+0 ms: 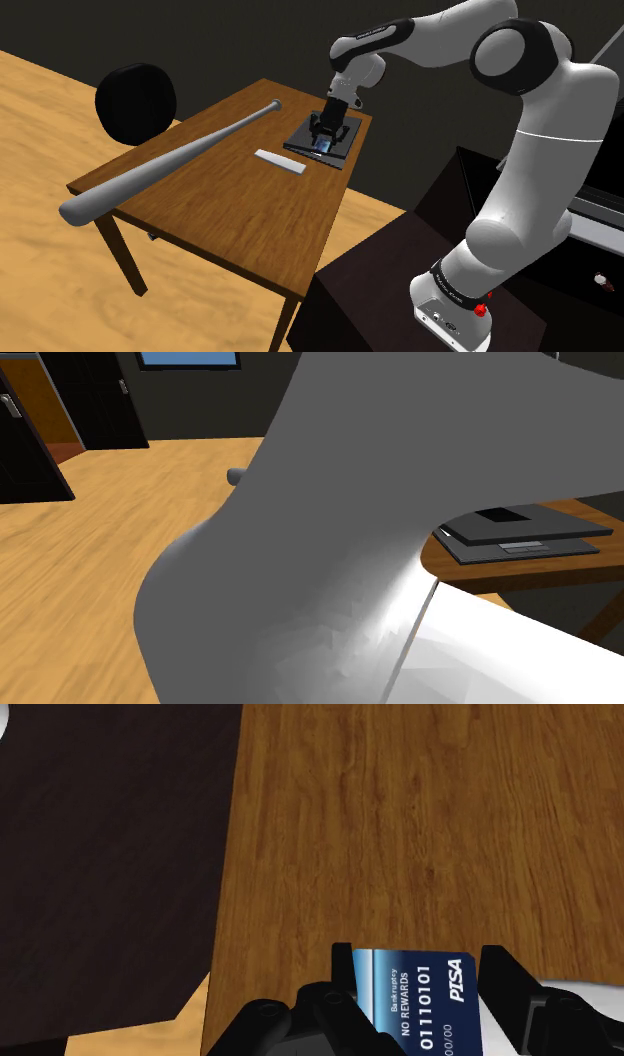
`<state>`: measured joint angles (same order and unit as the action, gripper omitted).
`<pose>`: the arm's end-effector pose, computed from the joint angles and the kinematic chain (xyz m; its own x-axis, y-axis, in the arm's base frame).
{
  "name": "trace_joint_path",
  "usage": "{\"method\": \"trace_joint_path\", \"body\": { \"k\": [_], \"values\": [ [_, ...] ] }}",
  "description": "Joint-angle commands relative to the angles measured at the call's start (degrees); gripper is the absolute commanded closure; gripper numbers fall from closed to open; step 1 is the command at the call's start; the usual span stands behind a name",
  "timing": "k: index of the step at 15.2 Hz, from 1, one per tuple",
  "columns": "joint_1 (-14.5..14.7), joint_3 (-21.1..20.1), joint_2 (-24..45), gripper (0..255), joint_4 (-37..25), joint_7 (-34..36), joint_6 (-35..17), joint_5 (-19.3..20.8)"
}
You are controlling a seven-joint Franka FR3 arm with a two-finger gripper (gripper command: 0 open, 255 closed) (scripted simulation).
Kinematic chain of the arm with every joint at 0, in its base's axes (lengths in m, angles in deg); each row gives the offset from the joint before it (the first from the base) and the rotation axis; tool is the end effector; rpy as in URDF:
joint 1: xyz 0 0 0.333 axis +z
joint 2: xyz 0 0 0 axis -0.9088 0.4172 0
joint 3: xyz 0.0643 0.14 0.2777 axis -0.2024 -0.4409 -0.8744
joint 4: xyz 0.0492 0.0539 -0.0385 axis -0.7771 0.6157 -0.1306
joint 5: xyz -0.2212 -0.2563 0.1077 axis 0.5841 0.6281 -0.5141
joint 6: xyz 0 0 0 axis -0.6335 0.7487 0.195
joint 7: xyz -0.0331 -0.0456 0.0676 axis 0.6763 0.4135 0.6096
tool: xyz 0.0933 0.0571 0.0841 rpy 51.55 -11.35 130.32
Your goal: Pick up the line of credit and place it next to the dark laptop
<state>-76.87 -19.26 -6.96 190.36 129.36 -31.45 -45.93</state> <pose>0.5563 -0.0307 0.3107 0.4519 -0.7016 -0.5509 -0.8420 -0.5395 -0.0037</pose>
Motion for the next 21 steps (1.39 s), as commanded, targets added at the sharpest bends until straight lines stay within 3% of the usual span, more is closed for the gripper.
{"method": "trace_joint_path", "body": {
  "k": [1,3,21],
  "values": [
    [-1.51,0.99,1.32,255,-2.09,-1.75,1.65,0.84],
    [-3.29,2.1,3.0,255,-4.91,-3.68,3.72,1.8],
    [-2.94,1.92,10.89,255,-2.61,-7.23,-5.88,1.0]
  ]
}}
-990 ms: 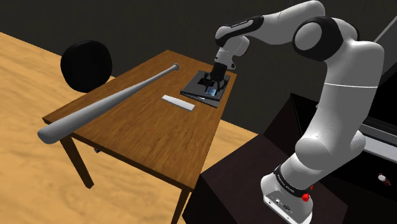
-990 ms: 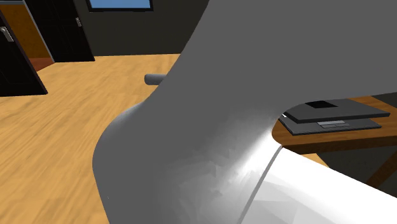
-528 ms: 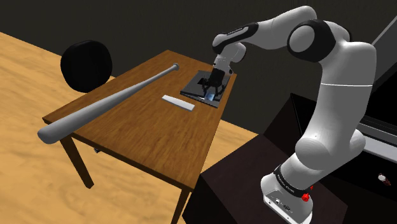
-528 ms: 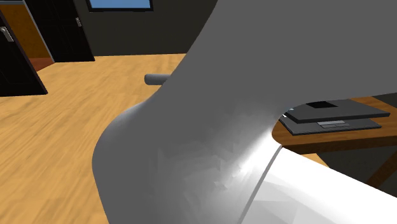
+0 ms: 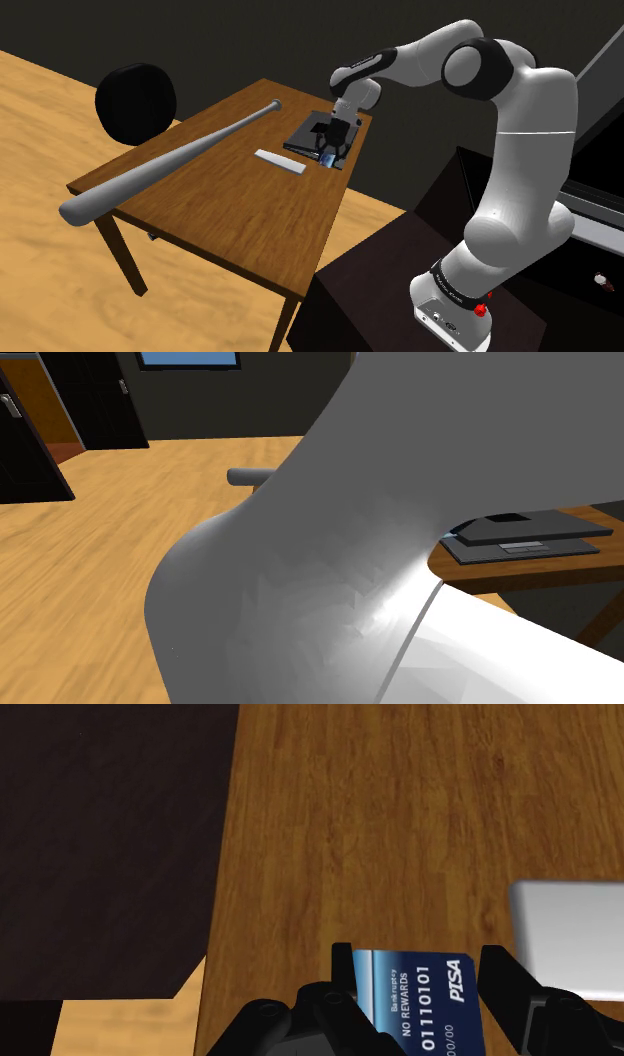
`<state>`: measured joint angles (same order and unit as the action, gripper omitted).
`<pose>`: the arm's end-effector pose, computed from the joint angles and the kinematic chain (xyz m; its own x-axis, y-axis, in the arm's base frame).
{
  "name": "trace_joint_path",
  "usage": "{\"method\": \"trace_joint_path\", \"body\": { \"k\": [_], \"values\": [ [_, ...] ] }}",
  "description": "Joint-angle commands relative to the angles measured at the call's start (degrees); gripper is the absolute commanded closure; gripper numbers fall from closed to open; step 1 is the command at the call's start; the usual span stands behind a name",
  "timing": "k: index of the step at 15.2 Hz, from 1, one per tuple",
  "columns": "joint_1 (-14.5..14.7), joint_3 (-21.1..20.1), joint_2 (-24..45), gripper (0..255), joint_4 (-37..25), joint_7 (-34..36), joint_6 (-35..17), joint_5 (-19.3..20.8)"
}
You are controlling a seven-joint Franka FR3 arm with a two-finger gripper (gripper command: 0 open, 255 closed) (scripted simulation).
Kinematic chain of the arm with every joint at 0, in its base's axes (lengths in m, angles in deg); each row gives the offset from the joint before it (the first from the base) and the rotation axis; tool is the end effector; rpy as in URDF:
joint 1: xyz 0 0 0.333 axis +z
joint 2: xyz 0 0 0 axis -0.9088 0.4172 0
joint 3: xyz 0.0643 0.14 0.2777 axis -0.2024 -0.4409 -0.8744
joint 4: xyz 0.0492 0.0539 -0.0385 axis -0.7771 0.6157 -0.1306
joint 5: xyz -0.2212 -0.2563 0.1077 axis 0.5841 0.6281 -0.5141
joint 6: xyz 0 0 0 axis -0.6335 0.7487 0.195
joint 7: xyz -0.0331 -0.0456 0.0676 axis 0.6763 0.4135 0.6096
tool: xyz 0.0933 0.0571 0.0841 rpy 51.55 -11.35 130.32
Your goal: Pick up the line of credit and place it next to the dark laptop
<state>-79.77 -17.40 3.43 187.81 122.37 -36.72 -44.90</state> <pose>0.5659 -0.0852 0.2236 0.4517 -0.6991 -0.5542 -0.8406 -0.5416 -0.0018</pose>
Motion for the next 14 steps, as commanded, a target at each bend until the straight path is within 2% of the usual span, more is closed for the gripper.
{"method": "trace_joint_path", "body": {
  "k": [1,7,14],
  "values": [
    [-0.03,0.03,1.01,255,-0.06,-0.42,-1.1,-0.09],
    [0.04,-0.08,4.35,255,-0.29,-1.54,-4.02,-0.43],
    [0.04,-0.08,4.35,255,-0.29,-1.54,-4.02,-0.43]
  ]
}}
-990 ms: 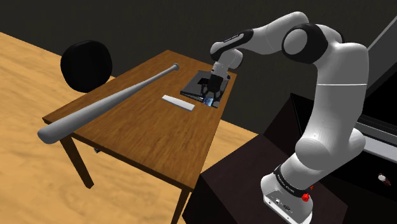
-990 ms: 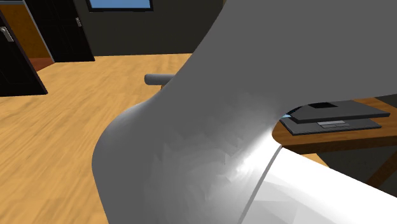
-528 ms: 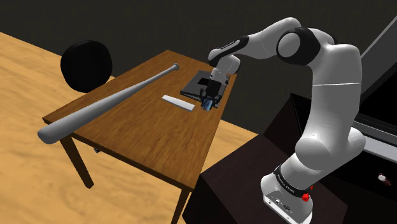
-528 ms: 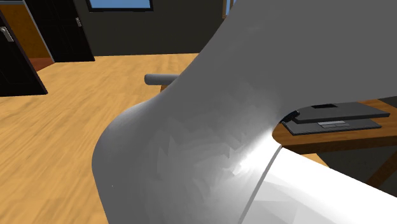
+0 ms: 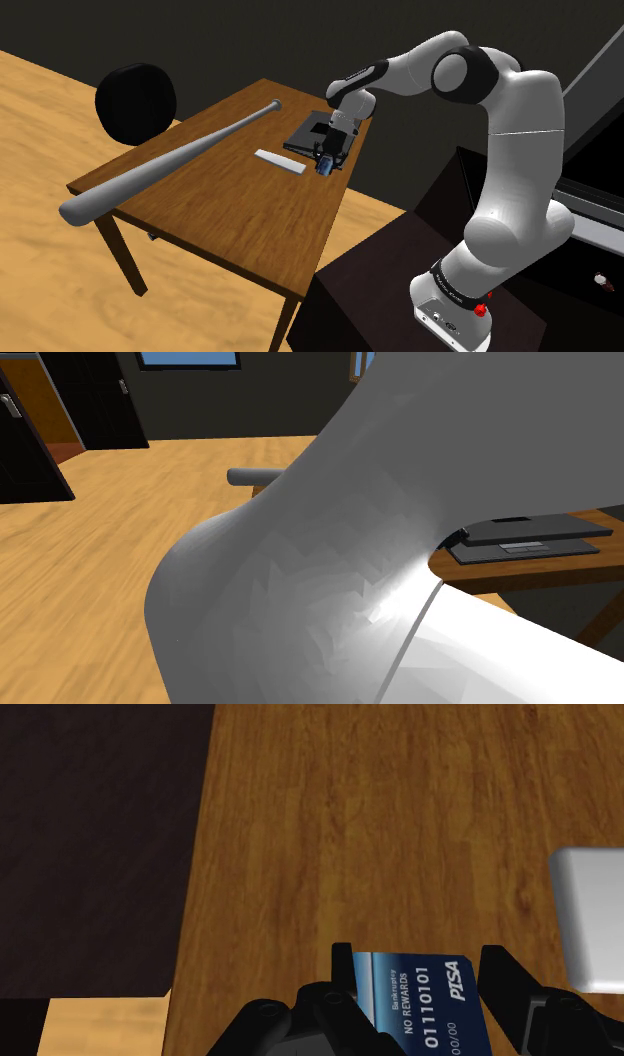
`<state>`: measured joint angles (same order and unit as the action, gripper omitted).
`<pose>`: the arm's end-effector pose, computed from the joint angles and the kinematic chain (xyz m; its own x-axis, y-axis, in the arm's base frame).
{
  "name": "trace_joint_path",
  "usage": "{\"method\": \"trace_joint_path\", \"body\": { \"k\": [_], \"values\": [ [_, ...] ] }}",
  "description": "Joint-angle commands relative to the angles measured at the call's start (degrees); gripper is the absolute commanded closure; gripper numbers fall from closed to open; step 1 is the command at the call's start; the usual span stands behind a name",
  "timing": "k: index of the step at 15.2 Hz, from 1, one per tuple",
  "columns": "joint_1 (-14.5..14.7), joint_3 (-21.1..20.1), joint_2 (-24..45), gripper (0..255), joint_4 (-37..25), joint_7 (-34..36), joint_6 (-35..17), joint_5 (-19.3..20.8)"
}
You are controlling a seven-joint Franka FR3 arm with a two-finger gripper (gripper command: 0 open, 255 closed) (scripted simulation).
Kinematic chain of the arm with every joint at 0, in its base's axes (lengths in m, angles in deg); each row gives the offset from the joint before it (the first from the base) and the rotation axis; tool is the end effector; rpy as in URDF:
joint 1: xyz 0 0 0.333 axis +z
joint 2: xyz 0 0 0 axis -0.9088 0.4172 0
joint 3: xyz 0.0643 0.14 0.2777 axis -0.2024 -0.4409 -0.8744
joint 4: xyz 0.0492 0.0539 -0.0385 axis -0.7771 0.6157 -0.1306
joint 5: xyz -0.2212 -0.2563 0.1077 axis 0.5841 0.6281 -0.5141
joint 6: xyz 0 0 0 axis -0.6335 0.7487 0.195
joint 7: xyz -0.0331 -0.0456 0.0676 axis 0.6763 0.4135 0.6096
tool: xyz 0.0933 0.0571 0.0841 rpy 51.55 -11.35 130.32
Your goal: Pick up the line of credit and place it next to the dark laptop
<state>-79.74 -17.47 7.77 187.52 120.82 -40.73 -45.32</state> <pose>0.5684 -0.0875 0.1829 0.4523 -0.7010 -0.5513 -0.8416 -0.5402 -0.0036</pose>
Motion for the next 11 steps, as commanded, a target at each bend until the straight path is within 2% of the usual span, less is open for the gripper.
{"method": "trace_joint_path", "body": {
  "k": [1,2,7,11],
  "values": [
    [0.0,0.0,0.0,255,0.0,0.0,0.0,0.0],
    [0.0,0.0,0.0,0,0.0,0.0,0.0,0.0],
    [0.0,0.0,0.0,0,0.0,0.0,0.0,0.0],
    [-1.31,0.79,-1.01,0,-5.35,0.92,6.54,1.28]
  ]
}}
